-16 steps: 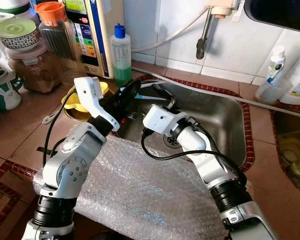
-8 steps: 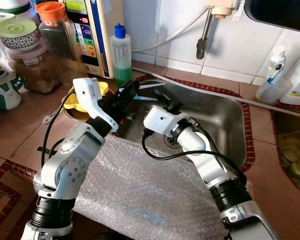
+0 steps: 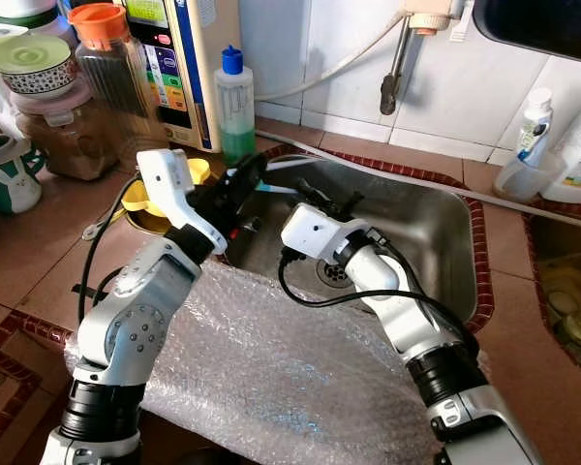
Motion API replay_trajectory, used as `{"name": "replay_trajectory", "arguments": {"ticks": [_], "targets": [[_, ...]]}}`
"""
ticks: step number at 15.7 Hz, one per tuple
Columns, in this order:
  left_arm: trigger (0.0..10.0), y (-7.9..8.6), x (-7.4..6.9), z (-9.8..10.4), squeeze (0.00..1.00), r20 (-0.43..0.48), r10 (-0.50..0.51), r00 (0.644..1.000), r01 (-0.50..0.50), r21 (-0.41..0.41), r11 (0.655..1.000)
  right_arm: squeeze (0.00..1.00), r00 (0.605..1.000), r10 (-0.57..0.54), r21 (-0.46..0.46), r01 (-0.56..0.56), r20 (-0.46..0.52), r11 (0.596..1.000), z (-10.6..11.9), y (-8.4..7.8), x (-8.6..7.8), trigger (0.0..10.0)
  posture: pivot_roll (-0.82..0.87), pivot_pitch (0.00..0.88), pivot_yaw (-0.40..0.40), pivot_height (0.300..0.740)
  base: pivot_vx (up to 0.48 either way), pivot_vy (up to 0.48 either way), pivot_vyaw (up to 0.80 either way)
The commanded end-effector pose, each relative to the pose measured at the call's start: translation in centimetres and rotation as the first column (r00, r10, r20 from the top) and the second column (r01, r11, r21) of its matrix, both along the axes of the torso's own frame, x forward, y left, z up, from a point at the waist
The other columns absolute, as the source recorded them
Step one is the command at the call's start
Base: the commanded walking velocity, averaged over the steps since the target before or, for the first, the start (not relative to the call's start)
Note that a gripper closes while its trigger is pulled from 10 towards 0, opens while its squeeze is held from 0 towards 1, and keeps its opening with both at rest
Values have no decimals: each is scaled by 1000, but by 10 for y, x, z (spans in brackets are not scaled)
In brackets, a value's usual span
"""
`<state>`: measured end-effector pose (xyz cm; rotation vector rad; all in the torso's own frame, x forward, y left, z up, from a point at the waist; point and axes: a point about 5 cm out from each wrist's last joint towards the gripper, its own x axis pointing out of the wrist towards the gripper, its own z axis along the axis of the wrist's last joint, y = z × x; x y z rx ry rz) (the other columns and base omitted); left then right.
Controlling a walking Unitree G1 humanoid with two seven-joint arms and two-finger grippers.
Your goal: Kitchen organization
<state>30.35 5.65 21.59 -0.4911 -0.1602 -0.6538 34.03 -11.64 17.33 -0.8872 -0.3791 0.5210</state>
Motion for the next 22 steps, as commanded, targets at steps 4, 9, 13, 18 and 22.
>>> {"name": "replay_trajectory", "arguments": {"ticks": [4,9,13,18,22], "targets": [[2078,-15,-12,4,0,24,-107,994,107,7,994,0,998,-29,-39,31,56,999,7,-7,8,0,0,88,-6,740,0,0,0],[6627,-13,-11,0,0,14,-86,996,85,41,996,0,995,-56,-33,59,84,998,9,-16,10,0,-1,90,-7,740,0,0,0],[10000,-11,-10,-5,925,-9,-57,998,58,53,997,0,994,-62,-31,65,87,997,7,-20,8,0,-3,92,-5,740,0,0,0],[10000,-12,-11,-9,1000,-26,-66,997,67,50,997,0,994,-73,-41,77,87,996,5,-24,8,0,-3,94,-5,740,0,0,0],[10000,-13,-13,-8,1000,-30,-89,996,90,48,995,0,994,-73,-52,78,82,996,2,-23,9,0,5,95,-2,740,0,0,0]]}}
